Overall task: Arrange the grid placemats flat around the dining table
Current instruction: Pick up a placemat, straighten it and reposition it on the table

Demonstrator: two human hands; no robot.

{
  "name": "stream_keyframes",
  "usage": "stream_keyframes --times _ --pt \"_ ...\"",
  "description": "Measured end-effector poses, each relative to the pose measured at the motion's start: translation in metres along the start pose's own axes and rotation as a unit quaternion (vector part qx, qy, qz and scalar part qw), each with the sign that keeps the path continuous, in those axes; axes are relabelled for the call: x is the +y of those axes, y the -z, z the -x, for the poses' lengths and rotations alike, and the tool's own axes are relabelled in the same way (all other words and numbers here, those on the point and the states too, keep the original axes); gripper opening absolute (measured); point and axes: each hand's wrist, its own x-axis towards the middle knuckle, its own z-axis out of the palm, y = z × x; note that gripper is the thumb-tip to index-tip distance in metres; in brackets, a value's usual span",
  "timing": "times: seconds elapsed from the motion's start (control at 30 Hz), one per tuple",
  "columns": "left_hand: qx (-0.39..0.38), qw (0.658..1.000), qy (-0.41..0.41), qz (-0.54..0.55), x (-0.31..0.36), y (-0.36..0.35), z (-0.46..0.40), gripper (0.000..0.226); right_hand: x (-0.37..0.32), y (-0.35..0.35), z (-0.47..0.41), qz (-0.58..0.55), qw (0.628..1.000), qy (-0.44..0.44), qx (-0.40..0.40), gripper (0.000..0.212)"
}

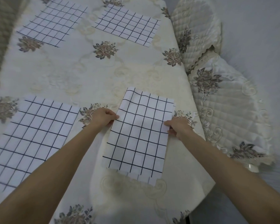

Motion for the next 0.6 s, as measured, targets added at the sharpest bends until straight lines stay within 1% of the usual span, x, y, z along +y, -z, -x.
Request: stream_keyframes --times 0.17,0.27,0.3,0.4,0.43,0.6 --pt "-0.011 1.000 -0.001 0.001 0.002 0.003 0.001 0.013 0.021 0.005 0.008 0.017 1.000 0.000 0.008 0.029" --pt "-0.010 1.000 -0.007 -0.013 0.004 0.002 0.002 0.013 0.032 0.009 0.015 -0.010 1.000 -0.007 0.011 0.030" --pt "-0.010 1.000 -0.011 -0.019 0.004 0.002 0.003 0.012 0.036 0.011 0.018 -0.016 1.000 -0.009 0.013 0.029" --pt "-0.004 0.999 -0.019 -0.033 0.004 0.001 0.001 0.013 0.044 0.015 0.024 -0.027 0.999 -0.011 0.033 0.015" --pt "-0.003 0.999 -0.020 -0.037 0.004 0.000 0.001 0.015 0.046 0.016 0.026 -0.033 0.998 -0.007 0.044 0.013" --pt "0.005 0.999 -0.018 -0.040 0.002 -0.002 0.001 0.015 0.053 0.011 0.032 -0.051 0.995 0.002 0.081 0.027"
